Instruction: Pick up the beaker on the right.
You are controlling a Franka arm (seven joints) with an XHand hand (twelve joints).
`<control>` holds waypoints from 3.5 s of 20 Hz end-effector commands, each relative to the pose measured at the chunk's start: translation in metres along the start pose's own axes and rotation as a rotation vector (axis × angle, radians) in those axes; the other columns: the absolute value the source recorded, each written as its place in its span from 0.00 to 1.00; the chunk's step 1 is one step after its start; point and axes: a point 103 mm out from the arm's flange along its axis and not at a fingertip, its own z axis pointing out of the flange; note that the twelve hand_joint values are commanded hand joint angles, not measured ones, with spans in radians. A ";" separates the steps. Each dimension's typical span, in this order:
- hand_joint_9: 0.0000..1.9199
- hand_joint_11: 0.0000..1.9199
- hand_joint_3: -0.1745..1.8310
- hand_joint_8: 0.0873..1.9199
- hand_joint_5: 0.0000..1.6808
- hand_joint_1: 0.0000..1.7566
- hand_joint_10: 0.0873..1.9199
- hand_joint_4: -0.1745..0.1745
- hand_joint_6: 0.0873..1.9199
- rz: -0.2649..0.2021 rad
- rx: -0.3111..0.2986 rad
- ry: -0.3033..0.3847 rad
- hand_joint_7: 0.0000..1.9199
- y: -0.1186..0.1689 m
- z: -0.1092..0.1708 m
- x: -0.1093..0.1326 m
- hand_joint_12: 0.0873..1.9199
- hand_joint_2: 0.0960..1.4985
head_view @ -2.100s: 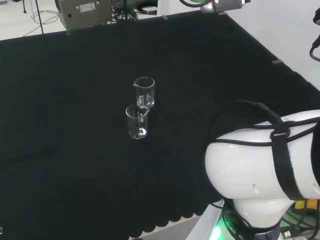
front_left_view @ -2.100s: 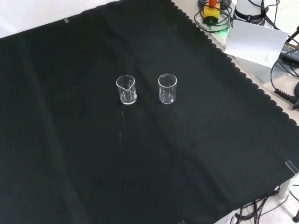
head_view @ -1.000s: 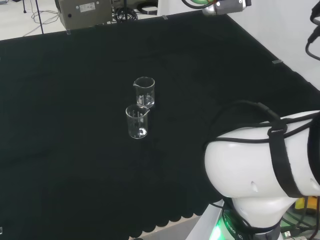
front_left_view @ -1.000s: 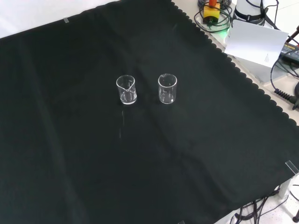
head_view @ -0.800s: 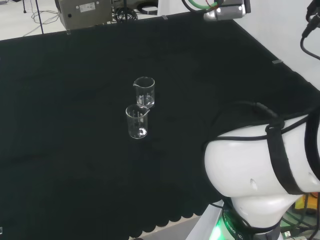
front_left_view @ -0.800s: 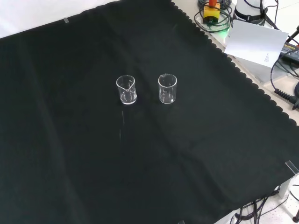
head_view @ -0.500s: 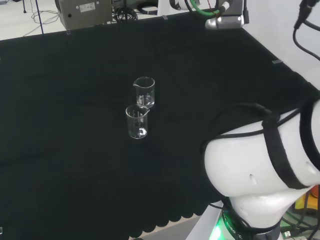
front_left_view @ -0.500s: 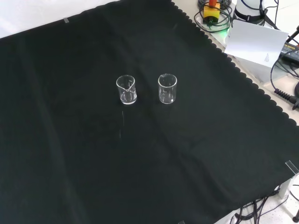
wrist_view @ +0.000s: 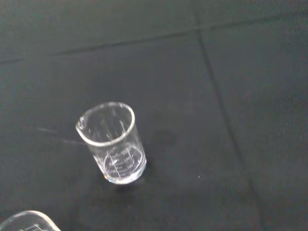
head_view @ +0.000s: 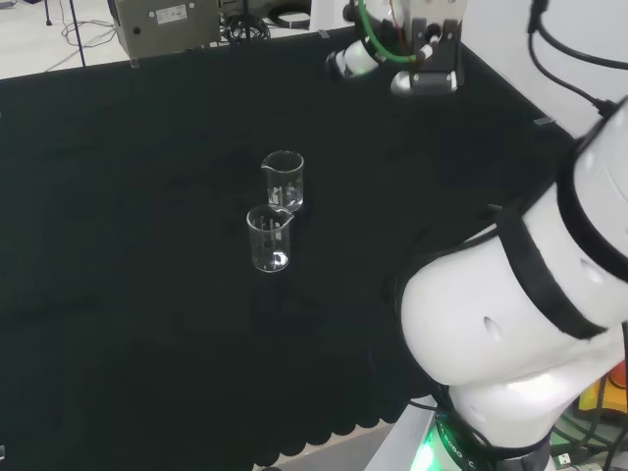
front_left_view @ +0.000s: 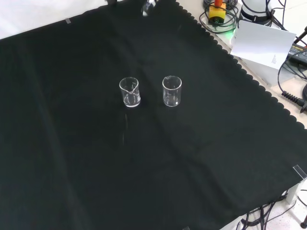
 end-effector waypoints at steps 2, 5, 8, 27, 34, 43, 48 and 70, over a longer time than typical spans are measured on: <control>0.16 0.00 0.19 0.29 0.20 0.38 0.33 0.38 0.00 -0.092 0.026 0.064 0.08 0.076 0.076 -0.002 0.67 0.58; 0.13 0.00 0.25 0.30 0.20 0.40 0.34 0.38 0.00 -0.119 0.050 0.076 0.06 0.086 0.099 0.002 0.66 0.52; 0.10 0.00 0.29 0.30 0.20 0.41 0.34 0.38 0.00 -0.146 0.063 0.096 0.05 0.092 0.116 0.005 0.64 0.47; 0.18 0.00 0.35 0.32 0.28 0.48 0.33 0.36 0.00 -0.275 0.078 0.228 0.13 0.108 0.187 0.014 0.66 0.37; 0.16 0.00 0.36 0.31 0.26 0.50 0.31 0.36 0.00 -0.325 0.087 0.302 0.10 0.114 0.204 0.011 0.64 0.35; 0.18 0.00 0.41 0.32 0.26 0.55 0.31 0.38 0.00 -0.368 0.087 0.461 0.12 0.123 0.226 0.009 0.65 0.29; 0.18 0.00 0.42 0.32 0.26 0.55 0.30 0.38 0.00 -0.386 0.087 0.504 0.12 0.127 0.236 0.012 0.65 0.28; 0.20 0.00 0.43 0.32 0.29 0.54 0.30 0.39 0.00 -0.448 0.118 0.666 0.14 0.138 0.260 0.033 0.64 0.27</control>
